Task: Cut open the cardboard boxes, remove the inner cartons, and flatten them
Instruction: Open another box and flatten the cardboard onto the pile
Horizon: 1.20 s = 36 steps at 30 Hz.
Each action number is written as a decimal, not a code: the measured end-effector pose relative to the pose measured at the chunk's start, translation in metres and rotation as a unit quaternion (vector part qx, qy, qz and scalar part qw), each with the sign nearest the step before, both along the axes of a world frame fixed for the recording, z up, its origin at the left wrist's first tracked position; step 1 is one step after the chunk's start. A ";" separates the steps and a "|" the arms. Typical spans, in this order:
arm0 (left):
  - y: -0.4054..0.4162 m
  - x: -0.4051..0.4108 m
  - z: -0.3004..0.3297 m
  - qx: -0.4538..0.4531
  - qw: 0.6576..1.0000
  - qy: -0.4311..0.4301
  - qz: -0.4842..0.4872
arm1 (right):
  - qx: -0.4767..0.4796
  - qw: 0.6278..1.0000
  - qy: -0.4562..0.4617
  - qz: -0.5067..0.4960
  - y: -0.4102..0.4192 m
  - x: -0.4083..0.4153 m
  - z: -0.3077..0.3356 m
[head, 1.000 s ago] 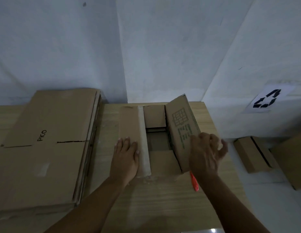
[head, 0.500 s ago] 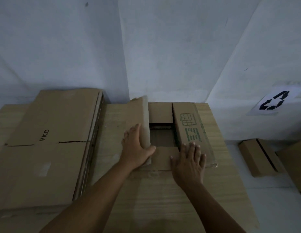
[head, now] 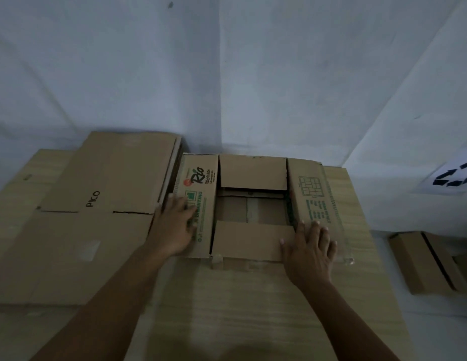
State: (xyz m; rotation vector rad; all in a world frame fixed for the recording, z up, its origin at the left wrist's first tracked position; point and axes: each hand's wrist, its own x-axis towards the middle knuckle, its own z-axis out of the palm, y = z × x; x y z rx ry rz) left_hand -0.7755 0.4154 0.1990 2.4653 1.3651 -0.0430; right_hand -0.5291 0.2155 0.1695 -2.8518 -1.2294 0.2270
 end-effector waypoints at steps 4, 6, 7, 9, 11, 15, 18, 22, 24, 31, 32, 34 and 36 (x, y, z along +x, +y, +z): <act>-0.026 0.033 -0.026 -0.248 0.952 -0.158 0.087 | -0.014 1.000 0.009 0.006 0.002 -0.001 0.003; -0.031 0.039 -0.041 -0.256 0.939 -0.200 0.113 | -0.030 0.999 0.013 0.006 0.003 0.000 0.005; -0.032 0.041 -0.046 -0.241 0.939 -0.211 0.124 | -0.026 1.000 0.003 0.011 0.004 0.001 0.007; -0.031 0.043 -0.051 -0.211 0.941 -0.224 0.143 | 0.025 0.998 -0.030 0.055 0.011 0.001 0.013; -0.030 0.042 -0.051 -0.188 0.943 -0.230 0.152 | 0.065 0.988 -0.042 0.135 0.025 -0.001 0.018; -0.029 0.041 -0.048 -0.182 0.939 -0.244 0.163 | -0.044 0.979 0.051 0.191 0.061 -0.004 0.032; -0.028 0.039 -0.039 -0.183 0.927 -0.272 0.183 | -0.069 0.979 0.080 0.173 0.074 0.001 0.048; -0.019 0.029 -0.030 -0.204 0.917 -0.277 0.200 | 0.109 0.983 0.063 0.136 0.068 0.007 0.090; -0.017 0.023 -0.030 -0.211 0.918 -0.280 0.184 | 0.168 0.969 0.111 0.144 0.051 0.005 0.116; -0.023 0.021 -0.038 -0.152 0.967 -0.191 0.075 | -0.121 0.955 0.174 0.207 0.010 -0.029 0.109; -0.025 0.021 -0.039 -0.159 0.965 -0.191 0.078 | -0.140 0.953 0.166 0.212 0.010 -0.032 0.094; -0.028 0.022 -0.040 -0.170 0.961 -0.197 0.090 | -0.175 0.945 0.163 0.222 0.010 -0.039 0.068; -0.032 0.022 -0.040 -0.151 0.965 -0.193 0.091 | -0.196 0.941 0.150 0.233 0.010 -0.045 0.051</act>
